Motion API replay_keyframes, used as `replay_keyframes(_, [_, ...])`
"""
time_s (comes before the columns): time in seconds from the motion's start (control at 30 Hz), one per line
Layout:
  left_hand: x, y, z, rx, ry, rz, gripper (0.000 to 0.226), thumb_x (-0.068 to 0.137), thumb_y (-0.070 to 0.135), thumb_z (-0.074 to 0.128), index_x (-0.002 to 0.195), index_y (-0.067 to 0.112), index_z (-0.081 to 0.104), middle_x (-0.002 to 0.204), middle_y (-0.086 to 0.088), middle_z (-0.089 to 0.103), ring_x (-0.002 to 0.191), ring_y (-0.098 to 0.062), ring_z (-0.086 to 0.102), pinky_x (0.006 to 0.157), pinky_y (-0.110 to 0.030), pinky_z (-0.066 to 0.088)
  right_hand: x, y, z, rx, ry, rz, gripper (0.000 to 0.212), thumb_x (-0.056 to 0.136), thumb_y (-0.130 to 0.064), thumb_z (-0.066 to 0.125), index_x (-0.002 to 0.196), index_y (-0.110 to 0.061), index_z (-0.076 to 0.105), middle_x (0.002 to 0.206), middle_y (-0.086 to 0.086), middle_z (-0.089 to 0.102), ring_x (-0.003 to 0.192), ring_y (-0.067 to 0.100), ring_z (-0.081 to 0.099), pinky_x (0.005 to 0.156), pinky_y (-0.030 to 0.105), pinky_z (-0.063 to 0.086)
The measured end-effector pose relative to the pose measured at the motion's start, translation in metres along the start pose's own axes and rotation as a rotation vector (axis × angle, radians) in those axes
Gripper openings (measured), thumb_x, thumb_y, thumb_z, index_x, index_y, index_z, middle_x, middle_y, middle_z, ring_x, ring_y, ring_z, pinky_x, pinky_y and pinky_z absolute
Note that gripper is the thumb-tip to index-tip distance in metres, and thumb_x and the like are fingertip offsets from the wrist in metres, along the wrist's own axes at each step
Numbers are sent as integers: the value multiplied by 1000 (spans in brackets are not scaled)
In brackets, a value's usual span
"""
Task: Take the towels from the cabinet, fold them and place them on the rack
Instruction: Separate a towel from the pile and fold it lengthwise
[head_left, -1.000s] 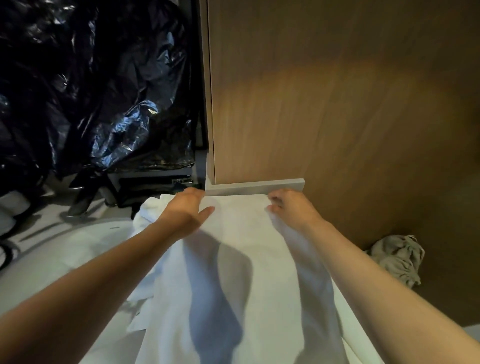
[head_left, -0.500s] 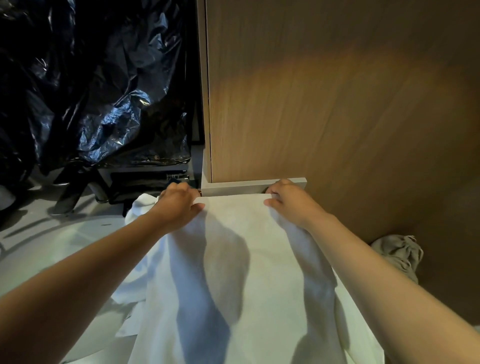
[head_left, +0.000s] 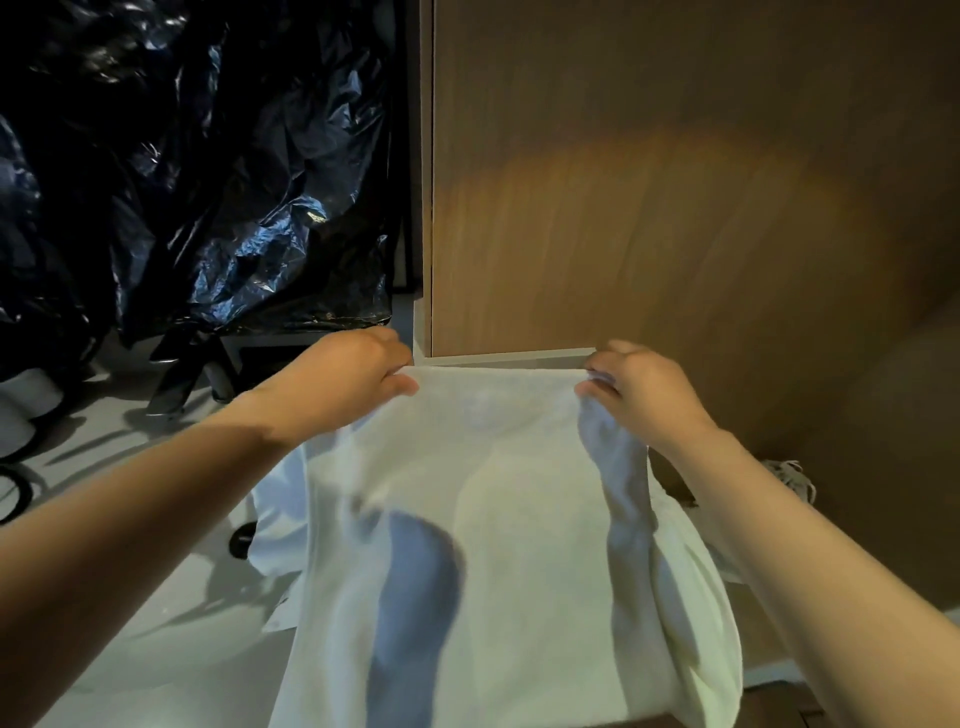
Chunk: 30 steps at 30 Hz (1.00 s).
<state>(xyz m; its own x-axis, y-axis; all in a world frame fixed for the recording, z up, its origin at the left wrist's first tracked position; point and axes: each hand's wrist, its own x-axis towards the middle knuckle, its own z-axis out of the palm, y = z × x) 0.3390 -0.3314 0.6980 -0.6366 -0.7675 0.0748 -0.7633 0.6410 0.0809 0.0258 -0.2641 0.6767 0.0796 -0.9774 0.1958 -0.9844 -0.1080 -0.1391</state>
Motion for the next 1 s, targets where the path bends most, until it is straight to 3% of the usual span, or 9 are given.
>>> replay_keyframes(0.23, [-47,24,-23,86,44,170,36,84,47,67,109,21,61,90,8,40,75,-15,47,62,-28,32,-57,-14,-20,-6,134,21,15,93,-23,63,104,-16,72,93,3,64,86,25,61,73,40,53])
replay_keyframes(0.4, [-101,45,2,110,12,212,30,90,37,60,117,24,57,110,4,52,94,-17,56,69,-29,39,-120,-26,-10,31,186,-25,17,88,-13,70,103,-18,77,92,-1,67,81,20,63,64,24,43])
replay_keyframes(0.53, [-139,65,32,77,-50,180,28,94,39,55,118,25,56,115,5,53,101,-16,56,79,-33,46,-163,-28,12,87,165,-25,21,86,-13,73,106,-19,77,96,-4,68,87,17,64,68,31,55])
replay_keyframes(0.67, [-164,84,65,4,-45,161,21,94,35,56,111,24,59,107,4,55,94,-18,56,75,-35,48,-195,-20,43,149,117,-7,22,87,-15,73,108,-19,77,99,-3,69,88,17,65,73,34,58])
replay_keyframes(0.83, [-191,86,103,-54,-131,12,20,93,34,55,112,28,59,107,6,54,98,-17,52,76,-32,44,-225,-22,83,192,24,6,20,88,-26,72,108,-24,76,105,-7,71,92,13,66,82,25,55])
replay_keyframes(1.0, [-209,95,122,-49,6,-36,24,68,5,82,88,10,71,83,-8,63,74,-32,62,57,-35,53,-232,-29,103,181,-43,35,19,91,-32,68,107,-26,74,109,-8,70,97,12,65,87,19,44])
